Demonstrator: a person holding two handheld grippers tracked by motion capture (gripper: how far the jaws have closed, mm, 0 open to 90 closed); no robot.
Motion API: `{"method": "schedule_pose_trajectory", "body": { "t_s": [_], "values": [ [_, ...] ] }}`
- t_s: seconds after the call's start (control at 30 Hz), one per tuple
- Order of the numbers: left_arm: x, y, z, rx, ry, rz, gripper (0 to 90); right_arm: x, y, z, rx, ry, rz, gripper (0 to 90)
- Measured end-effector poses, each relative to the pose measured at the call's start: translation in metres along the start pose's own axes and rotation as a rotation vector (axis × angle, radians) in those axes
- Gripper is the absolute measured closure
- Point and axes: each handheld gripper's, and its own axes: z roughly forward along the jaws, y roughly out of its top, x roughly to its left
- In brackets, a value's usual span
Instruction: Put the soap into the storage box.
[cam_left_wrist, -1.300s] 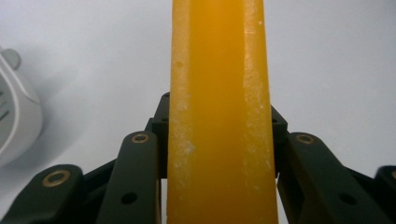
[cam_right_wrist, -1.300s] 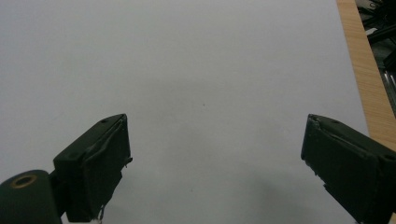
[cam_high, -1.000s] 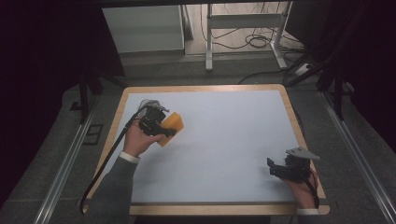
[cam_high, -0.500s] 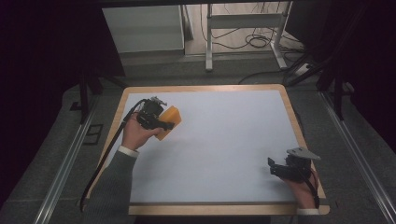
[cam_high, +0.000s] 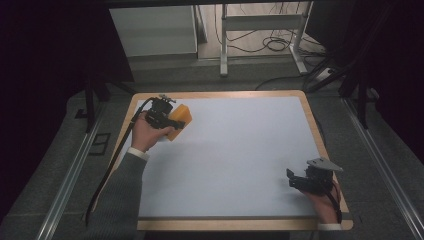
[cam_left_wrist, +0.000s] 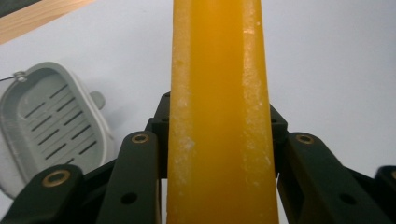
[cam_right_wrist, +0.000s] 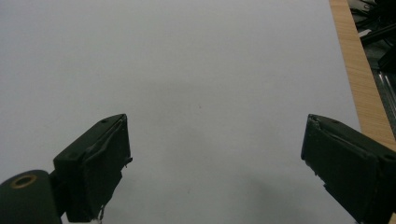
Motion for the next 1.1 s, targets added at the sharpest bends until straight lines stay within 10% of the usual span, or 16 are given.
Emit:
{"method": "schedule_pose_trajectory", "body": {
  "t_s": [1.1],
  "values": [
    [0.044,0.005,0.000,-0.024,0.024,-0.134,60.6,0.001,0.000,0.000,0.003,0.000,-0.001,8.2]
  ]
}}
